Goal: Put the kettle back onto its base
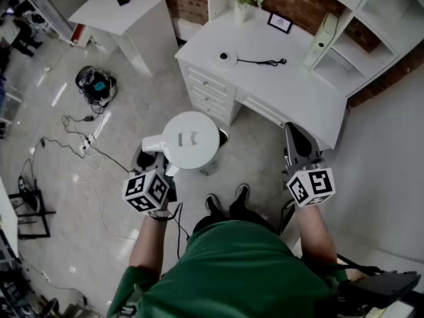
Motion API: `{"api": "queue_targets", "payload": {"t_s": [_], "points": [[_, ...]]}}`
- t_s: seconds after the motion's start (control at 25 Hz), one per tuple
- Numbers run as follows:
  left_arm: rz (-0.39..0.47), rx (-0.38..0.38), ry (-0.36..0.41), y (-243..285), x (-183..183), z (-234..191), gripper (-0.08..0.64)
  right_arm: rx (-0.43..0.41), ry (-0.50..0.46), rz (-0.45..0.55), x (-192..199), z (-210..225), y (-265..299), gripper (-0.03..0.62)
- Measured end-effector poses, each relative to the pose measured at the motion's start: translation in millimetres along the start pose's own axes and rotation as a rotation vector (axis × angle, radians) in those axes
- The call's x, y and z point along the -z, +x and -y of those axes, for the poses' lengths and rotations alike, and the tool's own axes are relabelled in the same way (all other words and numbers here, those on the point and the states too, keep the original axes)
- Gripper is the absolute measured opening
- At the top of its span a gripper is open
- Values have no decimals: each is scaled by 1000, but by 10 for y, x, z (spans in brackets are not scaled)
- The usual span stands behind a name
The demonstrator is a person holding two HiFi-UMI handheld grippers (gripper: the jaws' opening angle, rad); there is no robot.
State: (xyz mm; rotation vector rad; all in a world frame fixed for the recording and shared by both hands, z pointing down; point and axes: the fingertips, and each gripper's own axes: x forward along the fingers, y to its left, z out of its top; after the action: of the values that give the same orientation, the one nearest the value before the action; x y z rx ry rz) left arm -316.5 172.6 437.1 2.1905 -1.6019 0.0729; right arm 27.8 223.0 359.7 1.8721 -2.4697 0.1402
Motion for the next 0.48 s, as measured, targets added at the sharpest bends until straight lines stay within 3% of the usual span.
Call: {"api": "queue_targets", "payload": {"t_s": [0.48], "points": [[13,17,10,-125,9,456,195,1,0,47,-63,239,-321,11]]}}
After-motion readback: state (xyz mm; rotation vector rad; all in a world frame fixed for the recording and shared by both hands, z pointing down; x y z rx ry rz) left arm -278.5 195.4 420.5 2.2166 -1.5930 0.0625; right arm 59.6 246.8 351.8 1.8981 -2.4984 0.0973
